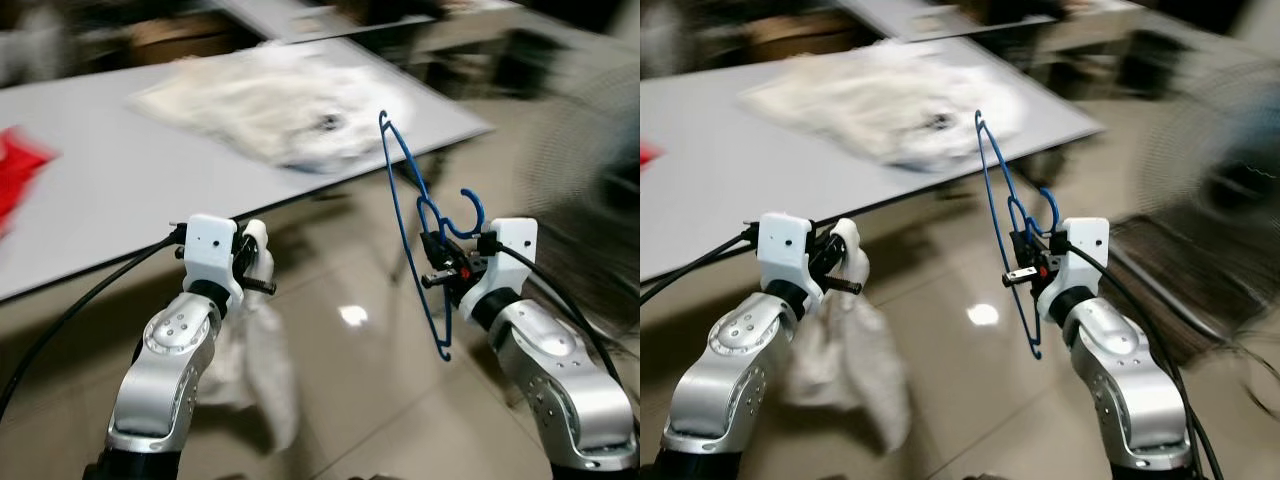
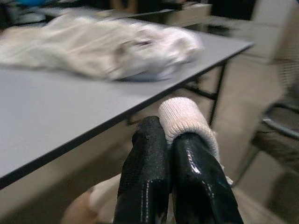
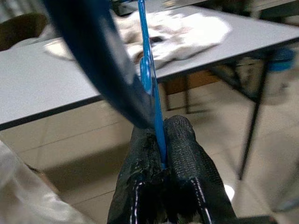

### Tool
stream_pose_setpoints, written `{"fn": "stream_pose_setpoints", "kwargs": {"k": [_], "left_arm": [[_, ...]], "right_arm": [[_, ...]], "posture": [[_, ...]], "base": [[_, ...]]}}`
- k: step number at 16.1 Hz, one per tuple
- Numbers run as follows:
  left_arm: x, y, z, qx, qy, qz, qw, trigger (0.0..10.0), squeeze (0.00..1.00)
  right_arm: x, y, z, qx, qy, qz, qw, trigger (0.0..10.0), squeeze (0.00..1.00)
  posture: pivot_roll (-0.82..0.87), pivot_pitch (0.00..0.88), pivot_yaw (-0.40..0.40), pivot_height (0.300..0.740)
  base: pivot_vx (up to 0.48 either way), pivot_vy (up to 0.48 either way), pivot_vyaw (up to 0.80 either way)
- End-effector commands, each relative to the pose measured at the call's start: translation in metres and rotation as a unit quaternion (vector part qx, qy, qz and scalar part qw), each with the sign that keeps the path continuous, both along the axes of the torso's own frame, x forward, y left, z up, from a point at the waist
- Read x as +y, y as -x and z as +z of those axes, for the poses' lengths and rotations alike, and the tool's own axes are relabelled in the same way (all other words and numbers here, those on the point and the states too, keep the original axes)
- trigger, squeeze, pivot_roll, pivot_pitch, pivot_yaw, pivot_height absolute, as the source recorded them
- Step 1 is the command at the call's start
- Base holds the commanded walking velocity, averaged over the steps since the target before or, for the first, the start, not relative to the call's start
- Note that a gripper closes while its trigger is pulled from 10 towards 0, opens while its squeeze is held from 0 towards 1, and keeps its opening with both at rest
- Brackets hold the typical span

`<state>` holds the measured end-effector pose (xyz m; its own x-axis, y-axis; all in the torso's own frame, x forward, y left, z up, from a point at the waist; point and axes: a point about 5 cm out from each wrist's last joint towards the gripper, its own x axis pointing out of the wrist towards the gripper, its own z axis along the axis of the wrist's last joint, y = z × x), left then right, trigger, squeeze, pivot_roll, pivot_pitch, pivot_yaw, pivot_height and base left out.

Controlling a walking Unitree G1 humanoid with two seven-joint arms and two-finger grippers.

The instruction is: Hang hanger

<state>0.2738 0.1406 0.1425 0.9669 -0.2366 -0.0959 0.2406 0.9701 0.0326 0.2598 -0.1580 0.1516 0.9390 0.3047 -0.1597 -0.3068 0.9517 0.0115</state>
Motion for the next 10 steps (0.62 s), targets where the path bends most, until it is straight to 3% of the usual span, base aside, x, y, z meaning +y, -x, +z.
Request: {"fn": "stream_pose_setpoints", "kwargs": {"k": [1, 10], "left_arm": [[-0.0089, 0.0002, 0.0112, -0.025, 0.013, -0.020, 0.999, 10.0, 0.00], [-0.0097, -0.0046, 0.0145, -0.034, 0.017, -0.019, 0.999, 10.0, 0.00]], "right_arm": [[-0.0082, -0.0007, 0.0023, -0.004, 0.007, -0.010, 1.000, 10.0, 0.00], [-0.0133, 0.0024, -0.0016, 0.003, 0.011, -0.013, 1.000, 10.0, 0.00]], "posture": [[0.03, 0.022, -0.034, 0.740], [0.03, 0.000, -0.034, 0.740]], "base": [[0.266, 0.000, 0.00], [0.270, 0.000, 0.00]]}}
